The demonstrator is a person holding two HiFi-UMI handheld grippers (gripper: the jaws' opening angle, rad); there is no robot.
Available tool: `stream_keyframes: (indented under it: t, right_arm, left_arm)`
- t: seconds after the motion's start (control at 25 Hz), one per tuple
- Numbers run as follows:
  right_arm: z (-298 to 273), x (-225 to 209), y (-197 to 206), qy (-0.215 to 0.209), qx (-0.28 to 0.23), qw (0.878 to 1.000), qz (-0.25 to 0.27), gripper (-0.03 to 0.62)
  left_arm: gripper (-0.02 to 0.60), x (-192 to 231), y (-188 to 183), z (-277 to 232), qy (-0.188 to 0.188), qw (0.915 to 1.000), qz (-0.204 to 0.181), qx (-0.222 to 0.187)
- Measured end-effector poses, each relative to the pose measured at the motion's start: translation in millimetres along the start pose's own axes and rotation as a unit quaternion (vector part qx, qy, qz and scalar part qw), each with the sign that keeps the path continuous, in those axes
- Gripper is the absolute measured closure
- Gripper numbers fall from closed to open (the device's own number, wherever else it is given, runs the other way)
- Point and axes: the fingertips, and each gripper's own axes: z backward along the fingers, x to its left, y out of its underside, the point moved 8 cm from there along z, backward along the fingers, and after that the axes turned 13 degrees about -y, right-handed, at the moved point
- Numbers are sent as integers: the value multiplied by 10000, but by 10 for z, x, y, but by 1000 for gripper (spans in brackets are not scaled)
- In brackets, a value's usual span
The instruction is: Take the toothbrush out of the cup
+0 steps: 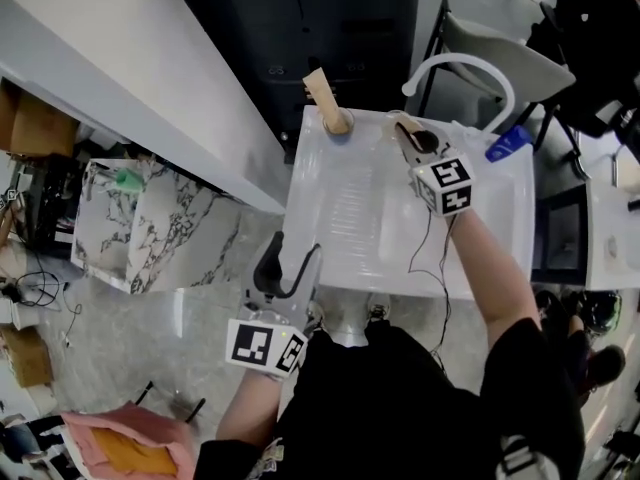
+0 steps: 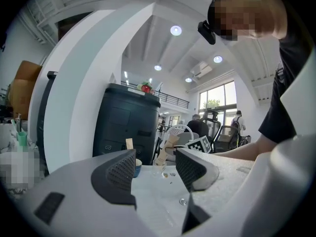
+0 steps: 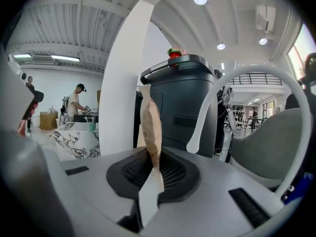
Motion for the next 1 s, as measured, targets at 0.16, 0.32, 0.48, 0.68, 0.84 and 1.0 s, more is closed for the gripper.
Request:
stream_keyframes:
  t: [0.16,0.32,0.48,0.68,0.84,1.0]
  right_arm:
    - [210,126,-207,29,-272,9996,-64,565]
    - [400,313,-405,4,-454,9989,-61,565]
    - [605,527,-567,37,-645,9978,-114,566]
    - [854,859,-730,104,-880,9960,-113,566]
    - [1019,1108,-783,177,-988,9948,-166,566]
    - [1159,1295,-780,265,-1087,9931,-362,566]
  left_arm:
    - [344,5,-32,-30,161,9999,0,-33]
    - [344,19,-79,-47,312,9995,-9,-69]
    - [344,27,-124,-56,456,9989,-9,-133]
    - [344,51,-164,-41,646,9977,69,-196]
    - [344,70,-176,-63,787,9966,102,-205]
    - [344,84,-202,-99,899,9956,137,-218]
